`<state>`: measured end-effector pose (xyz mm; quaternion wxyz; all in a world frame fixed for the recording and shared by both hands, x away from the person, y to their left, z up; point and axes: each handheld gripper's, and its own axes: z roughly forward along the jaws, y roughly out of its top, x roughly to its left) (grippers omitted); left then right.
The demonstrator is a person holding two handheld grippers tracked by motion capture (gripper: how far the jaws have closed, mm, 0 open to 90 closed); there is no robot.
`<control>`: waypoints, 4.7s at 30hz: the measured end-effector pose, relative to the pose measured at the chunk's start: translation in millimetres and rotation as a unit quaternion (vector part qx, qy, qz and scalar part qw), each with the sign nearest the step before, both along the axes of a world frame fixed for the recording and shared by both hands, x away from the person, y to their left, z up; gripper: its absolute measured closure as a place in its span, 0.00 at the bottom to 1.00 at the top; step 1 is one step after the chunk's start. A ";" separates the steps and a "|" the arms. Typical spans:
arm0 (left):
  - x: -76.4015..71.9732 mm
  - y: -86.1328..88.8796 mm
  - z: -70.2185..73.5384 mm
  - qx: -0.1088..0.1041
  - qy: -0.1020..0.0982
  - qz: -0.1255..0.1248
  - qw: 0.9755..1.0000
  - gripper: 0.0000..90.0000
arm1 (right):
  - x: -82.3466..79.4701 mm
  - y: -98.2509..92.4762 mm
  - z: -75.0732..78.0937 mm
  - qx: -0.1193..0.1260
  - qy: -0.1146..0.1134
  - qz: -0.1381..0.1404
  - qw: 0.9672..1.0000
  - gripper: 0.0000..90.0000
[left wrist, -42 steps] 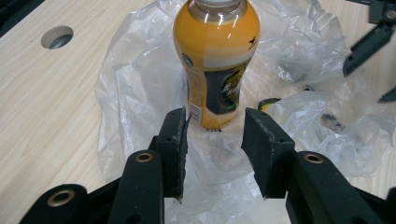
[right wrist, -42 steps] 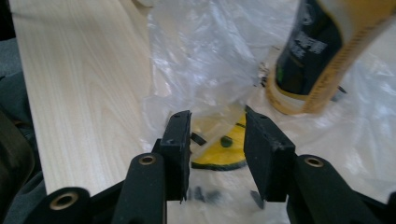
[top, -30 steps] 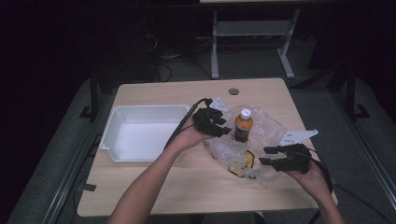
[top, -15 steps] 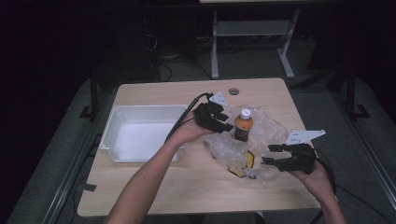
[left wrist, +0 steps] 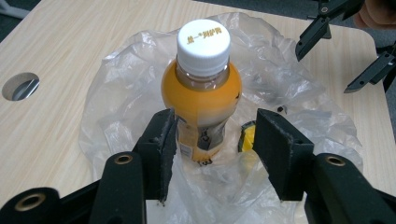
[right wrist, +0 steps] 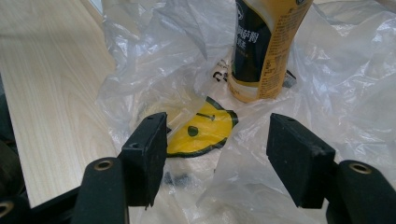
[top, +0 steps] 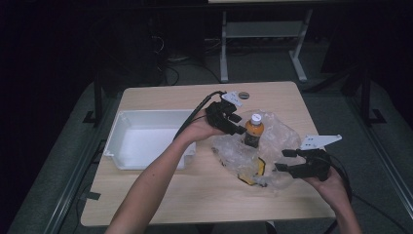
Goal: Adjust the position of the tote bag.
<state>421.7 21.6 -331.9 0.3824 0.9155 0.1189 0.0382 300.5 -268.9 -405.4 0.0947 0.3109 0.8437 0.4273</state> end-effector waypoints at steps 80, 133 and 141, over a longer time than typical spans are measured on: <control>36.4 -55.0 10.1 0.061 0.012 -0.087 0.994 0.66 | 1.0 -11.1 -3.6 0.006 -0.012 -0.024 1.000 0.30; 20.7 -35.9 106.8 0.046 -0.021 -0.086 0.995 0.66 | -5.1 -40.2 -8.0 0.053 -0.051 -0.087 0.994 0.23; 16.1 -16.4 122.7 0.036 -0.028 -0.071 0.996 0.66 | -8.8 -42.8 -10.6 0.055 -0.053 -0.097 0.992 0.23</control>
